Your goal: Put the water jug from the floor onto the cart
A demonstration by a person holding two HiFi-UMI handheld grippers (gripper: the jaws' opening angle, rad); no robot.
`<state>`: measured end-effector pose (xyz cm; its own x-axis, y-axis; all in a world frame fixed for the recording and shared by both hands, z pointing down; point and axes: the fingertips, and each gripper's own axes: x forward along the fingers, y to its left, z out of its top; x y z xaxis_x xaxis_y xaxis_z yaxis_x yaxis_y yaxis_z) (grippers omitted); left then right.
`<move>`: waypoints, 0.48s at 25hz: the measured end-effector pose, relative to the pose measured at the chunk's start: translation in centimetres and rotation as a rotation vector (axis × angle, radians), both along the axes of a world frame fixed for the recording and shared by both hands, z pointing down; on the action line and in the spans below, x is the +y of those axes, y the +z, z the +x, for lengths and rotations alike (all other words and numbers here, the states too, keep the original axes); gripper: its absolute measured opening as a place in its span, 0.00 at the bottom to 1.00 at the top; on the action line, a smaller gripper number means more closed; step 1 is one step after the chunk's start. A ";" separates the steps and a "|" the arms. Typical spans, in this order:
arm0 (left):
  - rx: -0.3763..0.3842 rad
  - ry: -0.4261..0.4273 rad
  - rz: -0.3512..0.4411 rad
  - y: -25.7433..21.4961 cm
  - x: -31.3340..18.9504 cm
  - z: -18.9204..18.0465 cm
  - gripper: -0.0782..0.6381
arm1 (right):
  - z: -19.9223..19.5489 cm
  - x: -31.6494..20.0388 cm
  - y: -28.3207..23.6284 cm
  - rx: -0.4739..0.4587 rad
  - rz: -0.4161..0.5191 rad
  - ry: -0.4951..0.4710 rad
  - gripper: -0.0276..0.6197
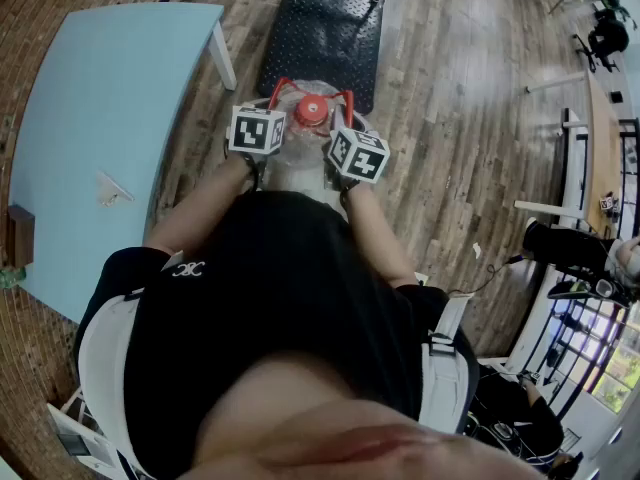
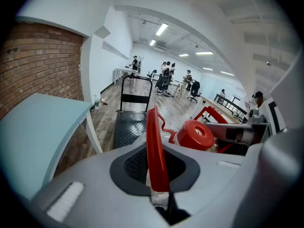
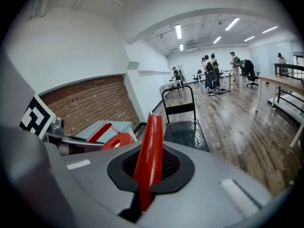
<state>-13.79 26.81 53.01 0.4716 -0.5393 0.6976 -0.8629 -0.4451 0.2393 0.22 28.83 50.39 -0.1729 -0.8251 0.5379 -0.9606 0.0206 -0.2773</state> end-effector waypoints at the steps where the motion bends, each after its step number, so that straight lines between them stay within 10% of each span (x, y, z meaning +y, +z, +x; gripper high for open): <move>1: -0.001 0.001 0.014 -0.6 -0.2 0.0 0.14 | 0.0 -0.1 -0.1 -0.001 0.001 0.000 0.06; 12: 0.006 -0.011 0.046 -1.8 -1.1 -0.2 0.14 | -0.1 -1.0 -1.0 -0.010 0.015 -0.008 0.06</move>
<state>-13.97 25.73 51.19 0.4698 -0.5761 0.6689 -0.8664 -0.4462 0.2243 0.08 27.81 49.36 -0.1845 -0.8315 0.5240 -0.9576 0.0320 -0.2864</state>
